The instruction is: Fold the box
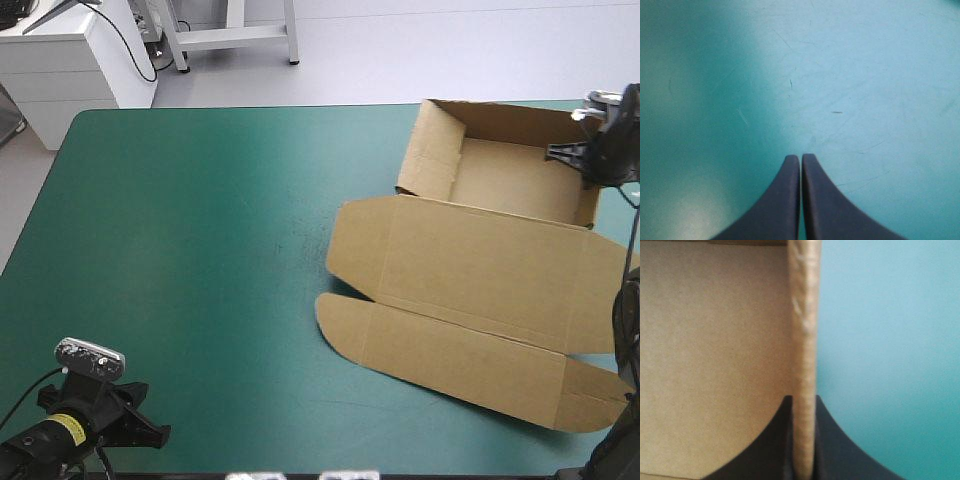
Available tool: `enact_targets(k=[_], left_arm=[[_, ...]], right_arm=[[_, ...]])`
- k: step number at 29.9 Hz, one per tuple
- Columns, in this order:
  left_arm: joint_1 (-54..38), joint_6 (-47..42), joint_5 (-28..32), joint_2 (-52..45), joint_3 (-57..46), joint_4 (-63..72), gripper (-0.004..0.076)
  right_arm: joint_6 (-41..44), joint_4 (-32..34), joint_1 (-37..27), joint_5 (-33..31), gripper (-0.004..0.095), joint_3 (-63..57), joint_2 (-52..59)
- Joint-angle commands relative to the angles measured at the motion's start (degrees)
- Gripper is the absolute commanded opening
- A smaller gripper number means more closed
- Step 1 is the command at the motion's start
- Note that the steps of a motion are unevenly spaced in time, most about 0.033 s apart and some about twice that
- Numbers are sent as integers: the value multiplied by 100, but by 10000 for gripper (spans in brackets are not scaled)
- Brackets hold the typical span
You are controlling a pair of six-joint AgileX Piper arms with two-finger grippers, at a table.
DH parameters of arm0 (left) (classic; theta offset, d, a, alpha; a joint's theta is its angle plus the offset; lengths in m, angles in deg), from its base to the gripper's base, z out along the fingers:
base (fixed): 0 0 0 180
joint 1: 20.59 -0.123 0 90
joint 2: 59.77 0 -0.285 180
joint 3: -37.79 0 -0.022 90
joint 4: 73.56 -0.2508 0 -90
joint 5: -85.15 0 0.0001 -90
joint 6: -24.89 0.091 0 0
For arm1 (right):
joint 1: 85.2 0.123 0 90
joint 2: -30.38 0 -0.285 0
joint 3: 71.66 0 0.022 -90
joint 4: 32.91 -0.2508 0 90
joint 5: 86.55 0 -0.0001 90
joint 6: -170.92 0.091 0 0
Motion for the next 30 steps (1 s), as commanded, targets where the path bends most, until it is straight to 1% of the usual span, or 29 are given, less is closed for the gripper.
enact_targets(k=[1, 4, 5, 6, 7, 8, 10, 12, 18, 25, 27, 30], left_arm=[[19, -64, 287, 56, 152, 13, -8], [19, -64, 287, 56, 152, 13, -8], [19, -64, 287, 56, 152, 13, -8], [19, -64, 287, 56, 152, 13, -8], [19, -64, 287, 56, 152, 13, -8], [19, -64, 287, 56, 152, 13, -8], [19, -64, 287, 56, 152, 13, -8], [19, -64, 287, 56, 152, 13, -8], [19, -64, 287, 56, 152, 13, -8], [19, -64, 287, 56, 152, 13, -8], [19, -64, 287, 56, 152, 13, -8], [19, -64, 287, 56, 152, 13, -8]], right_arm=[[-382, 4, -544, -41, -14, 147, 363], [-447, 379, -772, -41, 24, 147, 363], [-447, 680, -809, -41, 78, 147, 363], [-447, 832, -826, -41, 124, 147, 363], [-447, 898, -858, -41, 190, 147, 363], [-447, 880, -906, -32, 257, 147, 363], [-447, 811, -958, -32, 360, 147, 363], [-447, 745, -1015, -32, 424, 147, 363], [-447, 723, -1065, -32, 425, 147, 490], [-447, 558, -1065, -32, 421, 147, 1152], [-447, 337, -1065, -32, 421, 147, 1380], [-517, -322, -1065, -32, 420, 147, 1792]])
